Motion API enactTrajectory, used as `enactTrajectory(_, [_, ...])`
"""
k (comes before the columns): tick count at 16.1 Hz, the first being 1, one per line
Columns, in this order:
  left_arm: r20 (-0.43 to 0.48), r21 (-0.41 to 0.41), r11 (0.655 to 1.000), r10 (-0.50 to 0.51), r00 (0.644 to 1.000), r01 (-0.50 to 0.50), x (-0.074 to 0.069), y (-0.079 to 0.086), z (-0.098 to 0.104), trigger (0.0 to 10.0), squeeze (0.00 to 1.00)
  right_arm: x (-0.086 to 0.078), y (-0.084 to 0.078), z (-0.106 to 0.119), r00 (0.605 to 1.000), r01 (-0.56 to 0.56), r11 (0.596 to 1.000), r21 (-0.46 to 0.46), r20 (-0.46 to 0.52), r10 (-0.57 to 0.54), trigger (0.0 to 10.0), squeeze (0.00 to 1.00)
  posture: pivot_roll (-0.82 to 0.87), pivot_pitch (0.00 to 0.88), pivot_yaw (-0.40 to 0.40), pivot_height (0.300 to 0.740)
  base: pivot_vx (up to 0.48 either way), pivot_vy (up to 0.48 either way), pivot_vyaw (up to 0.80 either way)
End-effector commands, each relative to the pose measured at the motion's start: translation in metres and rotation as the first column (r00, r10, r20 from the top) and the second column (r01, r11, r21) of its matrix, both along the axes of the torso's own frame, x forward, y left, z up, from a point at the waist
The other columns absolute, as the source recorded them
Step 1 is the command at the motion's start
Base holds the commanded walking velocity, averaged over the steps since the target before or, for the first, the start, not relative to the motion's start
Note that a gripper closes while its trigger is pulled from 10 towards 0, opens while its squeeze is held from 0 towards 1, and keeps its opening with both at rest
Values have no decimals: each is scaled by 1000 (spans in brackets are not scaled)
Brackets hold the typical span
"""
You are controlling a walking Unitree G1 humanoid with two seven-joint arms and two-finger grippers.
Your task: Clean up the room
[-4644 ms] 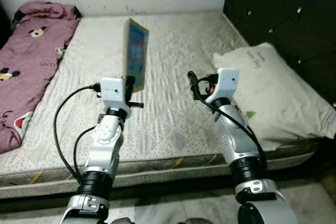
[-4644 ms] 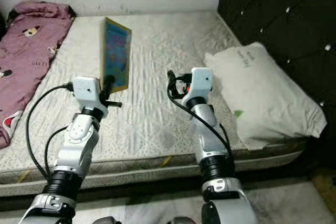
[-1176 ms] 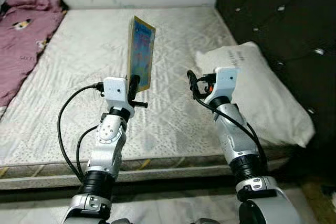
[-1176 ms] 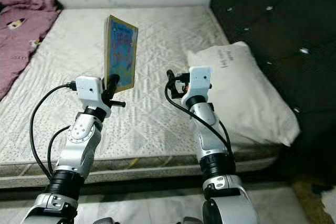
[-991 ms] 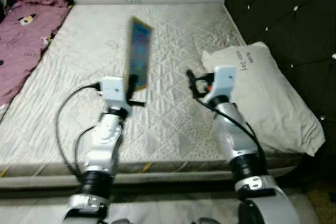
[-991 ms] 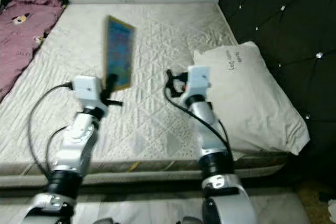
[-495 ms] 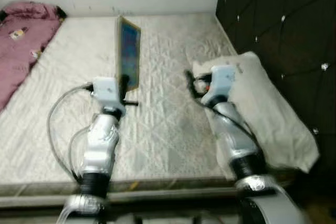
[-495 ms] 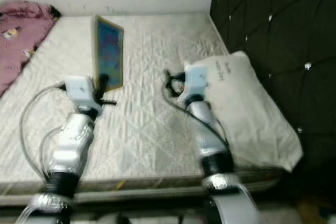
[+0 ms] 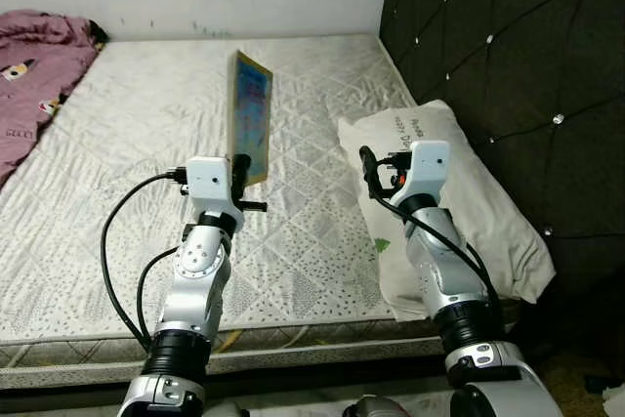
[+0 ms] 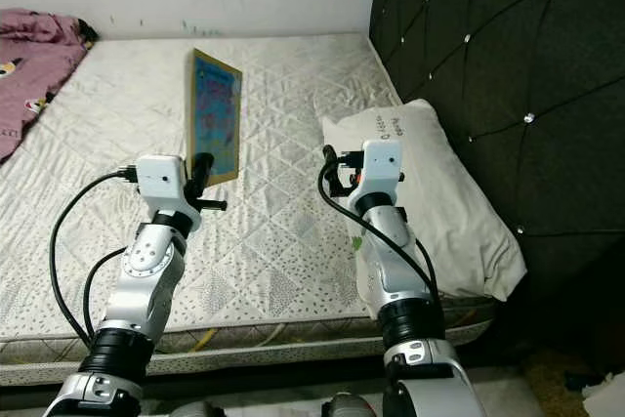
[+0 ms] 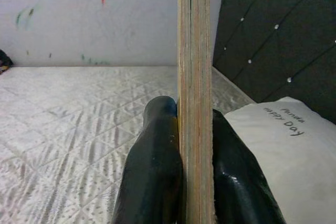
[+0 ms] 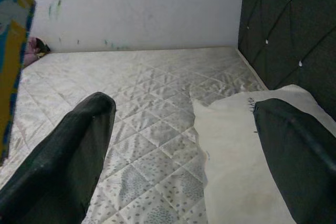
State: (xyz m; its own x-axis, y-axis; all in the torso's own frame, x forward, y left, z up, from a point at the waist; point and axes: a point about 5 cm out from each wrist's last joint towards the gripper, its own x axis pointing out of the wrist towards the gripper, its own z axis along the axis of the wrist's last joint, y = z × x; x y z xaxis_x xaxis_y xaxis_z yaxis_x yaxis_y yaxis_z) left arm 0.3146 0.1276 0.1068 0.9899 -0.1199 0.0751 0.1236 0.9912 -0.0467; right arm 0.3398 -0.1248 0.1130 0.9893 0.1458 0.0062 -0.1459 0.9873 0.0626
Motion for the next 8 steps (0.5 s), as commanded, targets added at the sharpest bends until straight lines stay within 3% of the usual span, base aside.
enactTrajectory(1, [60,-1,1000,-6,998,6,5,-2,16,10000,0,1,2,7,1000,-5,1000,-5,23,6,10000,0,-148,0,21,740,0,-315,0])
enactTrajectory(4, [61,-7,1000,-8,998,9,4,-2,16,10000,0,1,2,7,1000,-11,1000,-11,22,11,10000,0,-149,0,17,740,0,-317,0])
enactTrajectory(8, [58,-13,1000,6,998,-5,3,-1,16,10000,0,3,3,9,1000,-18,1000,-16,24,18,10000,0,-147,0,12,740,0,0,0])
